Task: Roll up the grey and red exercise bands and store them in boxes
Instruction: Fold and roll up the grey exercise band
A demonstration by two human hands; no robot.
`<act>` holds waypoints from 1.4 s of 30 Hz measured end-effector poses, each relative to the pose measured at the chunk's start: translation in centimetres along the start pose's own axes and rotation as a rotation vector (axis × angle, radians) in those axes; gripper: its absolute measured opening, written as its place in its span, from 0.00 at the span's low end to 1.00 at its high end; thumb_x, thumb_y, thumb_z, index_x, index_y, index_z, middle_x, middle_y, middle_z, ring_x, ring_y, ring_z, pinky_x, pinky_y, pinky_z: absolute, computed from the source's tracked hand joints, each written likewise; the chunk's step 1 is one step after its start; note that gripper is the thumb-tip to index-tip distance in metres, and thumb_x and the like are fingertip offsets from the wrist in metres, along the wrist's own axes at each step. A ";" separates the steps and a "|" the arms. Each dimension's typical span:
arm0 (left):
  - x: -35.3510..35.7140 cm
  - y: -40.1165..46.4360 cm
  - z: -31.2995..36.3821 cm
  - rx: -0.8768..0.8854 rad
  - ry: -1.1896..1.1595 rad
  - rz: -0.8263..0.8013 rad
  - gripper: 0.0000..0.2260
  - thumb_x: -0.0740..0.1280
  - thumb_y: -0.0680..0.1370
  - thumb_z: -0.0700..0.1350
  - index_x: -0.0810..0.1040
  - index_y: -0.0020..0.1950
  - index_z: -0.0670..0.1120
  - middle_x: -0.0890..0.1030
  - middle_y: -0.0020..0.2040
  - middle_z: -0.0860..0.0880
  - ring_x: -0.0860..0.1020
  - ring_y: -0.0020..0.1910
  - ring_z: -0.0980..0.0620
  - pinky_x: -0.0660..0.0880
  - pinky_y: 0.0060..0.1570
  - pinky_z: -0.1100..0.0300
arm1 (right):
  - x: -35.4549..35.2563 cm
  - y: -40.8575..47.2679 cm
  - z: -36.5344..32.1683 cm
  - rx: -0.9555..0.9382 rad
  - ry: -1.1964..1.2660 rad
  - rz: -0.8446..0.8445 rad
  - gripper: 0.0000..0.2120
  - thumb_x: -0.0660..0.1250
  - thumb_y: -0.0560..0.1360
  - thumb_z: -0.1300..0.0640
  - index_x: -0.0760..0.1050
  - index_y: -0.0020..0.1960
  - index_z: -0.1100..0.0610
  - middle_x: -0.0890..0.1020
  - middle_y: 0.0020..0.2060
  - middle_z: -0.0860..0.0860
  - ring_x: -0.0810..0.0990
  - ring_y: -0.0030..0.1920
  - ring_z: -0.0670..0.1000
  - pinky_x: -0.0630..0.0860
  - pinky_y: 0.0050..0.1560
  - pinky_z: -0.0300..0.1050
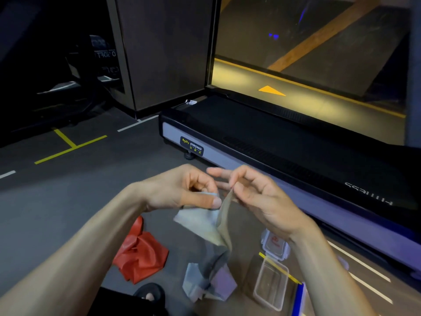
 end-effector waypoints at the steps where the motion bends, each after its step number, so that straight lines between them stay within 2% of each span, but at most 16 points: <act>1: 0.0 0.0 -0.1 -0.005 0.006 0.005 0.07 0.74 0.78 0.44 0.83 0.43 0.42 0.79 0.40 0.36 0.74 0.41 0.49 0.70 0.45 0.53 | 0.2 0.1 0.3 0.003 -0.091 -0.009 0.02 0.63 0.81 0.61 0.73 0.52 0.59 0.79 0.68 0.55 0.76 0.70 0.56 0.70 0.72 0.51; 3: 0.0 -0.1 -0.1 -0.022 0.018 0.037 0.06 0.75 0.77 0.46 0.84 0.44 0.44 0.79 0.39 0.39 0.72 0.41 0.48 0.68 0.45 0.50 | 0.3 0.3 1.1 0.031 -0.222 -0.012 0.02 0.65 0.81 0.59 0.76 0.52 0.57 0.82 0.57 0.52 0.79 0.61 0.51 0.72 0.65 0.46; 5: -0.2 -0.1 -0.3 -0.031 0.070 0.071 0.06 0.76 0.76 0.48 0.85 0.44 0.46 0.79 0.36 0.40 0.70 0.38 0.49 0.65 0.40 0.50 | 0.1 0.2 1.5 0.071 -0.281 -0.015 0.03 0.66 0.81 0.59 0.77 0.52 0.58 0.80 0.46 0.50 0.76 0.50 0.47 0.71 0.54 0.39; 8: -0.5 0.0 -0.7 -0.032 0.111 0.163 0.12 0.78 0.73 0.53 0.85 0.46 0.45 0.80 0.40 0.31 0.71 0.37 0.48 0.66 0.38 0.49 | -0.2 0.2 1.3 0.062 -0.398 0.019 0.03 0.67 0.81 0.63 0.77 0.50 0.62 0.78 0.39 0.46 0.73 0.41 0.42 0.69 0.44 0.35; 10: -0.7 0.2 -0.8 -0.034 0.109 0.269 0.14 0.80 0.71 0.55 0.85 0.45 0.45 0.82 0.39 0.34 0.72 0.36 0.48 0.66 0.37 0.50 | -0.6 0.3 1.2 0.021 -0.445 0.077 0.02 0.67 0.81 0.65 0.78 0.49 0.62 0.77 0.36 0.45 0.73 0.38 0.42 0.69 0.43 0.34; 13: -1.3 0.2 -0.9 -0.016 0.018 0.427 0.13 0.81 0.68 0.50 0.84 0.43 0.42 0.80 0.35 0.45 0.74 0.34 0.51 0.69 0.36 0.57 | -0.9 0.2 1.1 -0.026 -0.462 0.158 0.02 0.68 0.80 0.66 0.79 0.49 0.61 0.77 0.36 0.45 0.73 0.38 0.43 0.70 0.43 0.34; 16: -1.6 0.1 -0.9 0.015 -0.007 0.493 0.15 0.83 0.67 0.49 0.84 0.45 0.42 0.79 0.36 0.44 0.74 0.36 0.49 0.70 0.39 0.53 | -1.0 0.2 1.1 -0.051 -0.458 0.209 0.03 0.68 0.78 0.61 0.79 0.49 0.59 0.77 0.37 0.46 0.74 0.39 0.44 0.71 0.44 0.36; 20: -1.5 0.2 -0.4 0.049 0.033 0.582 0.16 0.81 0.64 0.47 0.85 0.47 0.41 0.79 0.33 0.52 0.75 0.32 0.59 0.72 0.34 0.66 | -0.9 0.3 1.1 -0.059 -0.450 0.239 0.04 0.68 0.77 0.58 0.79 0.49 0.58 0.79 0.38 0.46 0.75 0.40 0.45 0.72 0.46 0.39; 21: -1.5 0.2 -0.4 0.054 0.038 0.596 0.17 0.81 0.64 0.48 0.85 0.47 0.42 0.79 0.33 0.52 0.75 0.32 0.59 0.72 0.33 0.66 | -1.0 0.3 1.2 -0.060 -0.451 0.245 0.04 0.68 0.77 0.58 0.79 0.49 0.58 0.79 0.38 0.45 0.75 0.40 0.45 0.72 0.46 0.39; 25: -1.7 0.3 -0.6 0.058 0.060 0.623 0.18 0.83 0.62 0.52 0.85 0.48 0.48 0.82 0.35 0.50 0.77 0.34 0.54 0.74 0.37 0.59 | -1.1 0.2 1.3 -0.062 -0.449 0.256 0.03 0.68 0.77 0.58 0.80 0.48 0.57 0.79 0.38 0.45 0.75 0.40 0.45 0.72 0.46 0.40; 29: -1.6 0.3 -0.4 0.054 0.075 0.636 0.19 0.83 0.63 0.53 0.85 0.50 0.48 0.85 0.39 0.45 0.80 0.38 0.52 0.77 0.43 0.55 | -0.8 0.2 1.3 -0.064 -0.443 0.246 0.02 0.69 0.79 0.63 0.79 0.49 0.58 0.79 0.37 0.45 0.75 0.40 0.46 0.72 0.45 0.41; 32: -1.3 0.3 0.1 0.039 0.083 0.610 0.17 0.79 0.65 0.51 0.85 0.51 0.49 0.86 0.40 0.47 0.82 0.38 0.55 0.78 0.45 0.56 | -0.7 0.3 1.3 -0.065 -0.450 0.251 0.03 0.68 0.80 0.66 0.79 0.49 0.60 0.80 0.38 0.54 0.76 0.40 0.48 0.73 0.45 0.43; 35: -1.1 0.2 0.3 0.034 0.104 0.589 0.13 0.79 0.69 0.48 0.84 0.51 0.49 0.87 0.40 0.48 0.82 0.37 0.56 0.80 0.46 0.50 | -0.6 0.3 1.3 -0.061 -0.449 0.259 0.04 0.68 0.80 0.67 0.79 0.49 0.60 0.81 0.41 0.59 0.76 0.40 0.49 0.74 0.45 0.43; 39: -1.2 0.2 0.2 0.032 0.080 0.592 0.12 0.80 0.69 0.46 0.85 0.51 0.49 0.86 0.41 0.45 0.82 0.40 0.49 0.79 0.50 0.39 | -0.7 0.3 1.4 -0.053 -0.441 0.266 0.04 0.68 0.80 0.67 0.79 0.48 0.60 0.80 0.38 0.53 0.76 0.39 0.48 0.73 0.44 0.41; 42: -1.2 0.2 0.2 0.038 0.073 0.597 0.14 0.80 0.68 0.49 0.85 0.51 0.50 0.87 0.41 0.45 0.83 0.41 0.46 0.79 0.50 0.37 | -0.8 0.3 1.5 -0.050 -0.440 0.269 0.04 0.68 0.80 0.67 0.79 0.48 0.60 0.80 0.38 0.48 0.76 0.39 0.48 0.74 0.44 0.41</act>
Point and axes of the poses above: each hand's wrist, its own y-axis towards the middle knuckle, its own x-axis out of the palm, z = x × y, the point moved 2 cm from there along y, towards the middle knuckle
